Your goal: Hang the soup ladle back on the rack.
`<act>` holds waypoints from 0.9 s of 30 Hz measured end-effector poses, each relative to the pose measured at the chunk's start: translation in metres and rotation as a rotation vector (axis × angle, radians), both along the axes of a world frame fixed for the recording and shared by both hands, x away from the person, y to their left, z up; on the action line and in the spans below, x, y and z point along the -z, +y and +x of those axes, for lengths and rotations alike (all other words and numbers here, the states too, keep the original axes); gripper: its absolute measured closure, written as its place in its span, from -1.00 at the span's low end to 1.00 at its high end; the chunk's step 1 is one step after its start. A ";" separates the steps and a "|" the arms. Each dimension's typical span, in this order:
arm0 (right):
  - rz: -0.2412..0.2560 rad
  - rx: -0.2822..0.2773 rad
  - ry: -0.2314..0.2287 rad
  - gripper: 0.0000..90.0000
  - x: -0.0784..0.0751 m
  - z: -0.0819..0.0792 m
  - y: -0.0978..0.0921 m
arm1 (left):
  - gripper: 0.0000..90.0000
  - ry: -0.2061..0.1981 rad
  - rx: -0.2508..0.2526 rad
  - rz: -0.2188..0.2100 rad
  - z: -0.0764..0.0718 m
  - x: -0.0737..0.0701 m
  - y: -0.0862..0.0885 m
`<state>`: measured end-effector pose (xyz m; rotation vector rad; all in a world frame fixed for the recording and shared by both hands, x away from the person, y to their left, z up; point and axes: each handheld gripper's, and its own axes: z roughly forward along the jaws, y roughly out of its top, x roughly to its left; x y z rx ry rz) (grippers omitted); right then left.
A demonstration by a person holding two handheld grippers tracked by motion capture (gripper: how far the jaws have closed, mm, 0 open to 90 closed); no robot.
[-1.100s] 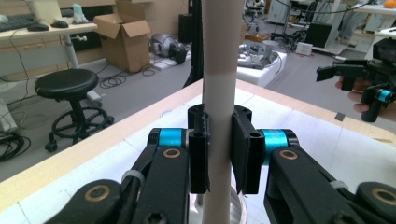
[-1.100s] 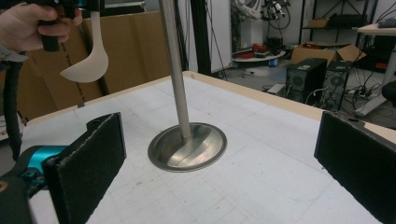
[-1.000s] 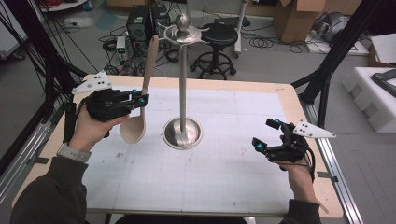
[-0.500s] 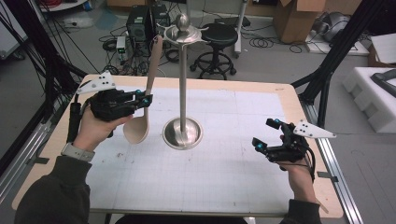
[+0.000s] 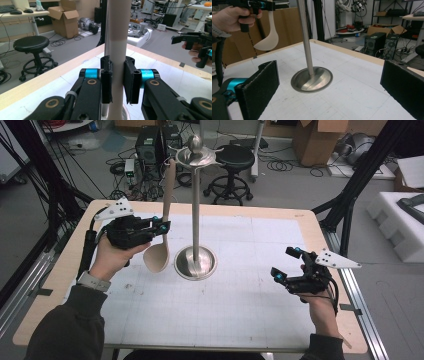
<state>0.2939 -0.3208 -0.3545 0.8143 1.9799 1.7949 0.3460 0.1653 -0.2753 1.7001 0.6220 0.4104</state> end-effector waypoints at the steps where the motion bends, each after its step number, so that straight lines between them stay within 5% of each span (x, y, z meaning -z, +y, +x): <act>1: -0.002 0.001 0.001 -0.98 0.000 0.000 0.000 | 0.74 0.001 -0.002 0.001 0.001 0.001 -0.001; 13: 0.002 0.000 -0.003 -0.98 0.000 0.000 -0.002 | 0.71 -0.004 -0.019 -0.029 0.008 0.007 -0.018; 17: 0.003 0.000 0.000 -0.98 0.000 0.000 -0.002 | 0.35 -0.029 -0.020 -0.044 0.004 0.007 -0.010; 23: 0.010 -0.004 -0.010 -0.98 0.000 -0.001 0.000 | 0.09 -0.080 0.014 -0.083 -0.004 0.012 0.008; 27: 0.000 -0.007 -0.004 -0.98 0.000 0.000 0.001 | -0.32 -0.092 0.050 -0.130 -0.007 0.017 0.017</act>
